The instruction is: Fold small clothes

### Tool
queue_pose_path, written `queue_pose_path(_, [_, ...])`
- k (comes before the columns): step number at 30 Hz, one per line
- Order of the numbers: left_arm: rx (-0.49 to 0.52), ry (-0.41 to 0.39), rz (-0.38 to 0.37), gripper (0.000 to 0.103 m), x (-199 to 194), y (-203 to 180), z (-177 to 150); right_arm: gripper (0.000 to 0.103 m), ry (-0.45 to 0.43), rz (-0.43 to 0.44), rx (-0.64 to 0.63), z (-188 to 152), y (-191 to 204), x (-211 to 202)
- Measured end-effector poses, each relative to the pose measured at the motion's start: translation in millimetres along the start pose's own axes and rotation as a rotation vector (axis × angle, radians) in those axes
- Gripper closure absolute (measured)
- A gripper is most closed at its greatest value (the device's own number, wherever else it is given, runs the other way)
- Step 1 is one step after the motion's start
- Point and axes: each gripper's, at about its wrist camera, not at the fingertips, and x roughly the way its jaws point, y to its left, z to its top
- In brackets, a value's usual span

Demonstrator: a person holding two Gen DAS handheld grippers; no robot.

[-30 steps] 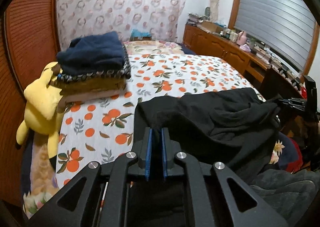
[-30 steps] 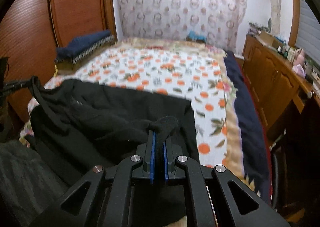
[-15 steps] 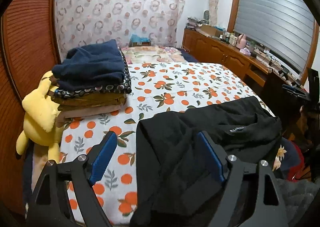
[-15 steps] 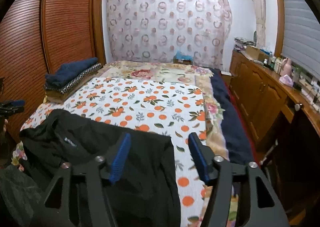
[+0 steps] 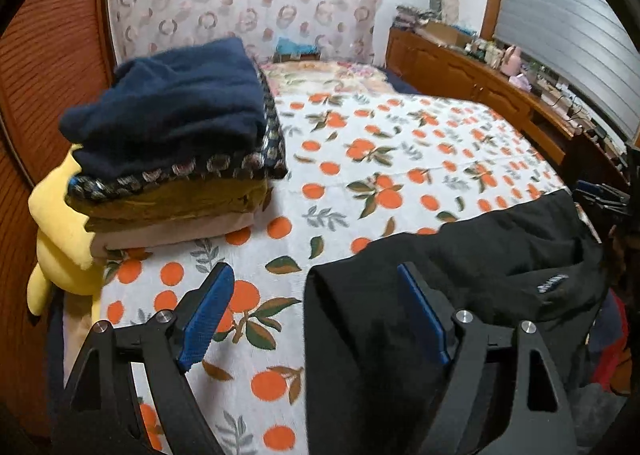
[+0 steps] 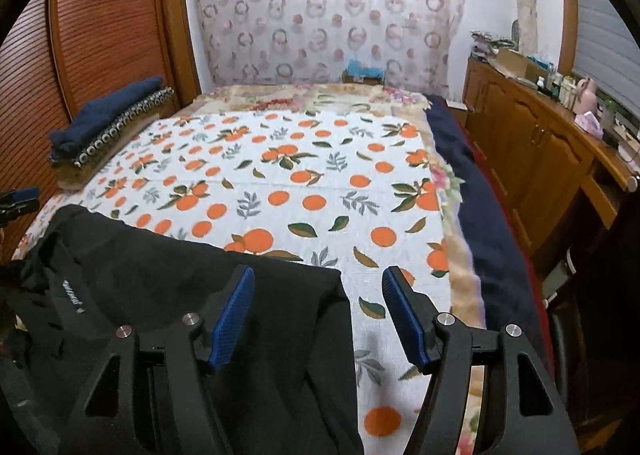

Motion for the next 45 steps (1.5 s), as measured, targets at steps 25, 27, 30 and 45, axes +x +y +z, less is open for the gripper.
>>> queue_pose_path(25, [0.027, 0.084, -0.113, 0.05, 32, -4, -10, 0.059, 0.095, 0.029, -0.028, -3, 4, 25])
queue_pose_path(27, [0.036, 0.082, -0.127, 0.067, 31, -6, -11, 0.076, 0.093, 0.052, -0.028, -4, 7, 23])
queue_pose_path(30, [0.023, 0.09, -0.181, 0.091, 28, -9, -11, 0.09, 0.089, 0.075, -0.03, -8, 14, 17])
queue_pose_path(45, [0.047, -0.313, -0.235, 0.096, -131, -39, 49, 0.092, -0.326, 0.039, -0.069, 34, 35, -151])
